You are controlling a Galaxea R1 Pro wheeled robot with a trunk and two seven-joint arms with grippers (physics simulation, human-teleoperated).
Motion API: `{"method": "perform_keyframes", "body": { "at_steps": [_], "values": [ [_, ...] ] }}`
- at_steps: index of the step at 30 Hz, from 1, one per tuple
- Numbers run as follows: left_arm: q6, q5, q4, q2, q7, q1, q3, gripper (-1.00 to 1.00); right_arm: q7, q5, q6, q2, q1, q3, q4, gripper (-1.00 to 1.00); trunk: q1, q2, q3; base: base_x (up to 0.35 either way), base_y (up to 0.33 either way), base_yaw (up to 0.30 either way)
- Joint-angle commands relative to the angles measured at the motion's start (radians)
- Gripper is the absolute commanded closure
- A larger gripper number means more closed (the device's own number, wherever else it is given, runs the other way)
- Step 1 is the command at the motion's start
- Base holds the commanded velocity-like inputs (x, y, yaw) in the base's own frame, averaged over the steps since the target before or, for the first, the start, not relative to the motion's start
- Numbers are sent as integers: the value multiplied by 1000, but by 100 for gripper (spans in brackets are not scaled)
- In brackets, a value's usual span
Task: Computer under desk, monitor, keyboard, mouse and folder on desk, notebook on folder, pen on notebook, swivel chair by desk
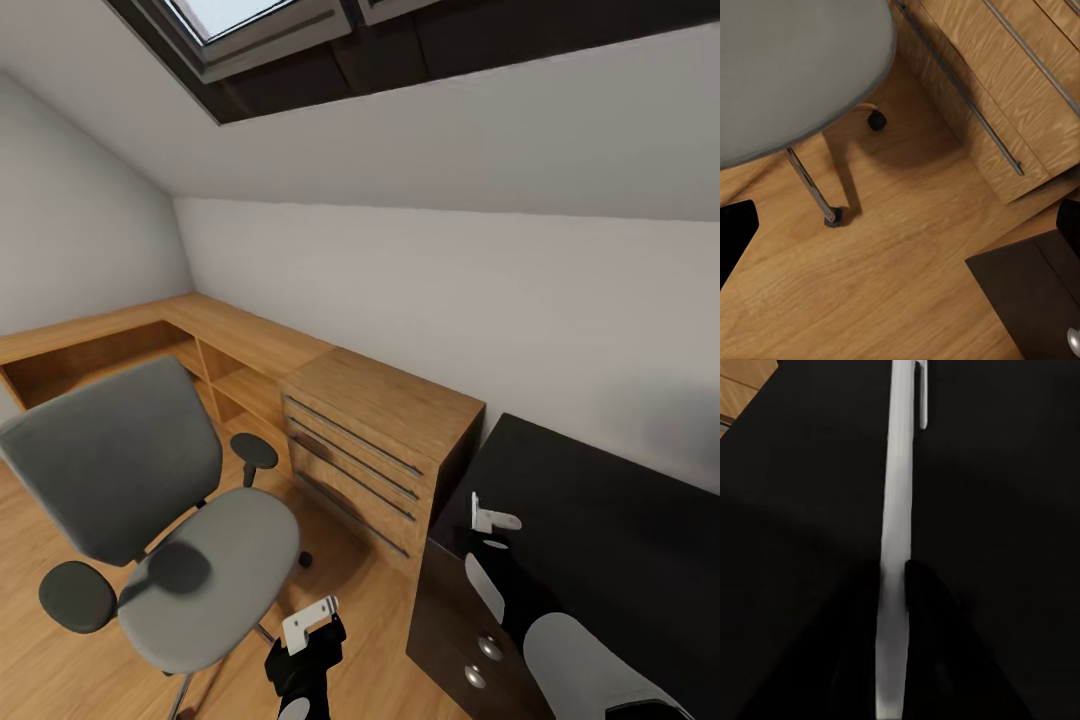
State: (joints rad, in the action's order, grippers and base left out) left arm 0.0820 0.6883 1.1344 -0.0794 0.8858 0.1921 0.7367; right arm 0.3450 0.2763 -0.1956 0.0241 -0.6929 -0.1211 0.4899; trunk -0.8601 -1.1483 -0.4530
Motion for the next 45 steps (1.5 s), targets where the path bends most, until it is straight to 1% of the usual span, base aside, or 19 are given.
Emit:
{"method": "perform_keyframes", "body": {
  "at_steps": [1, 21, 27, 41, 45],
  "values": [
    [9, 10, 1, 1, 4, 1, 3, -100, 9, 12, -6, -1, -1, -8, 2, 100, 0, -1, -1, 0, 0, 0],
    [9, 10, 1, 1, 5, 1, 3, -100, 9, 12, -18, -3, -1, -7, 4, 100, 0, -1, -1, 0, 0, 0],
    [10, 10, 1, 11, 4, 1, 3, -100, 9, 12, -18, -3, -1, -7, 4, 100, 0, -1, -1, 0, 0, 0],
    [9, 7, 1, 24, 2, 1, 4, -100, 9, 12, -17, -3, -1, -6, 6, 100, 54, 97, 43, 0, 0, 0],
    [9, 7, 2, 30, 2, 1, 4, -100, 10, 12, -17, -3, -1, -5, 28, 100, 69, 125, 55, 0, 0, 0]
  ]
}}
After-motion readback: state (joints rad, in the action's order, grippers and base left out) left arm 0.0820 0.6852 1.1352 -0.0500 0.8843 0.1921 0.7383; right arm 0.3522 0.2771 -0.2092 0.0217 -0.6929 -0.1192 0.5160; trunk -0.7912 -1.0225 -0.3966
